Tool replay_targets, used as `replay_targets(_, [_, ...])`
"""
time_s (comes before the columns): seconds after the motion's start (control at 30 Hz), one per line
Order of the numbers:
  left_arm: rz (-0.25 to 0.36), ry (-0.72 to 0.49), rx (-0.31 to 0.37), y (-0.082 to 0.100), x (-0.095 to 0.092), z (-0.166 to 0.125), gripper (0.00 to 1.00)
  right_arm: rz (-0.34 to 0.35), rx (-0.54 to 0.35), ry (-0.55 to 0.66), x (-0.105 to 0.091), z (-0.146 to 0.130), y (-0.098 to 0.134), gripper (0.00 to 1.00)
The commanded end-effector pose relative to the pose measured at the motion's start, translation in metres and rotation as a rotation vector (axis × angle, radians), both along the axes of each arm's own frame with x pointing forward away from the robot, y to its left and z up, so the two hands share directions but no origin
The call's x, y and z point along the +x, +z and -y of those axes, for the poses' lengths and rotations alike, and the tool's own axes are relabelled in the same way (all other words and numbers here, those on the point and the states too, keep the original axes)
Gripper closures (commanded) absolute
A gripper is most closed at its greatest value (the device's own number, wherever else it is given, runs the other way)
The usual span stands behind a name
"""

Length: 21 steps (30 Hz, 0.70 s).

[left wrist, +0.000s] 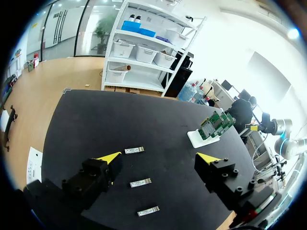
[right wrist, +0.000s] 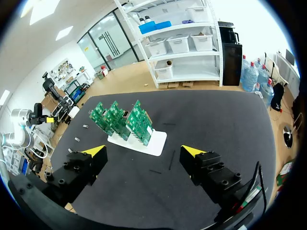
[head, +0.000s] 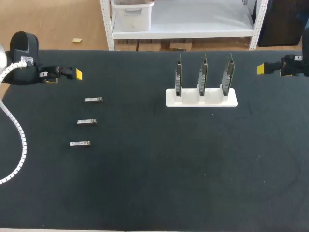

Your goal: Pick up the optical module with the left hand, and insert it into the network port with the right hand.

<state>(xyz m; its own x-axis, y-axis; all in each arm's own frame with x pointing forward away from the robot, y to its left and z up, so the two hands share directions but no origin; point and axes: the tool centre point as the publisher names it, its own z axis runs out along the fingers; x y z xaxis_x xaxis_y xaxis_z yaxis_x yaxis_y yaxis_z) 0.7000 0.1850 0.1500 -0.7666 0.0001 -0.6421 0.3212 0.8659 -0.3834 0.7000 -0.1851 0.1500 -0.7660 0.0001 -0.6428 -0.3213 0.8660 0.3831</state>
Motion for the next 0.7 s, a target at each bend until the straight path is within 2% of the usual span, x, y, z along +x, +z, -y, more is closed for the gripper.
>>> replay_targets(0.03, [0.000,0.000,0.000,0.0000,0.0000,0.0000,0.00,0.000,0.000,0.000,0.0000,0.0000,0.0000,0.00])
replay_targets(0.5, [0.000,0.000,0.000,0.0000,0.0000,0.0000,0.00,0.000,0.000,0.000,0.0000,0.0000,0.0000,0.00])
replay_targets(0.7, [0.007,-0.038,-0.005,-0.0017,0.0028,-0.0030,0.00,0.000,0.000,0.000,0.0000,0.0000,0.0000,0.00])
